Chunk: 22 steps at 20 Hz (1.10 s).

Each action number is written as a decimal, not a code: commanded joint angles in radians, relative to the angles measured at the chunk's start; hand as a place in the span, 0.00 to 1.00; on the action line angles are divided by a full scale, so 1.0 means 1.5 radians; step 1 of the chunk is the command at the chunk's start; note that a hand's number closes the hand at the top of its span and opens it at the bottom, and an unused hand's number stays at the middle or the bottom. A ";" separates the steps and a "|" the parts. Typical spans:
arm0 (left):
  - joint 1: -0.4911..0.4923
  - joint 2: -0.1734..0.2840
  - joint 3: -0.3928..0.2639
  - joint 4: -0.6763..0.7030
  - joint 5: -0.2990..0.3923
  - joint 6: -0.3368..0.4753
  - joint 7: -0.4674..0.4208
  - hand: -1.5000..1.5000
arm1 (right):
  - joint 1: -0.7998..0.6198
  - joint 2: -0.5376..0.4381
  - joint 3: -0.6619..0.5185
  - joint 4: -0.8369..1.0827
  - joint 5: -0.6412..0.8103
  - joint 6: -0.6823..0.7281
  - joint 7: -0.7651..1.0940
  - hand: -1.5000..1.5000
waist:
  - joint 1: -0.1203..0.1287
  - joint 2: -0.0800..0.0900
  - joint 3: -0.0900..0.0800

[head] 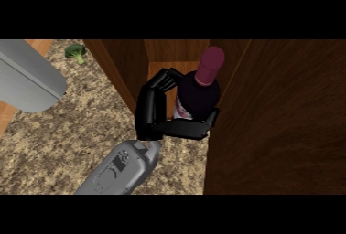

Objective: Pick up the wine, place it into the cabinet and close the cabinet

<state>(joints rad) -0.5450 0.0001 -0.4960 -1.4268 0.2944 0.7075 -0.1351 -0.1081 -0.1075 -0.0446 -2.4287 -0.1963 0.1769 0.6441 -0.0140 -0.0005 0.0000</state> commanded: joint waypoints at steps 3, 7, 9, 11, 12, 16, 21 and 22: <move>0.010 0.000 -0.012 0.086 -0.025 0.006 -0.061 1.00 | 0.015 -0.004 -0.031 -0.074 -0.088 0.003 0.017 0.00 | -0.002 0.000 0.000; 0.021 0.000 0.010 0.098 -0.036 -0.022 -0.071 1.00 | 0.048 0.008 -0.006 -0.087 -0.068 0.008 0.006 0.00 | 0.001 0.000 0.000; -0.011 0.000 0.000 0.165 0.013 0.000 -0.142 1.00 | 0.022 0.008 -0.003 -0.070 -0.071 0.001 0.014 0.00 | -0.006 0.002 0.000; 0.038 0.000 0.021 0.136 -0.023 -0.036 -0.144 1.00 | 0.104 0.021 -0.005 -0.082 -0.063 0.037 -0.041 0.00 | 0.000 0.000 0.000; 0.013 0.000 -0.017 0.162 0.000 0.007 -0.158 1.00 | 0.021 0.007 -0.003 -0.033 -0.057 0.018 -0.012 0.00 | 0.001 0.001 0.000; 0.035 0.000 0.035 0.151 -0.002 -0.026 -0.167 1.00 | -0.016 0.028 0.049 -0.103 -0.012 -0.051 0.076 0.00 | 0.005 -0.001 -0.001; 0.013 0.000 0.041 0.196 0.047 -0.011 -0.216 1.00 | 0.062 -0.002 -0.023 -0.077 -0.088 0.025 -0.013 0.00 | -0.001 0.000 0.000; -0.049 0.000 0.088 0.243 0.043 -0.043 -0.194 1.00 | 0.010 0.006 -0.017 -0.051 -0.072 -0.002 0.002 0.00 | 0.001 0.001 0.000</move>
<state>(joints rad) -0.5683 0.0003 -0.4077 -1.1209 0.3369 0.6588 -0.4054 -0.0951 -0.0891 -0.0319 -2.4189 -0.2038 0.1830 0.6073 -0.0132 0.0002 -0.0002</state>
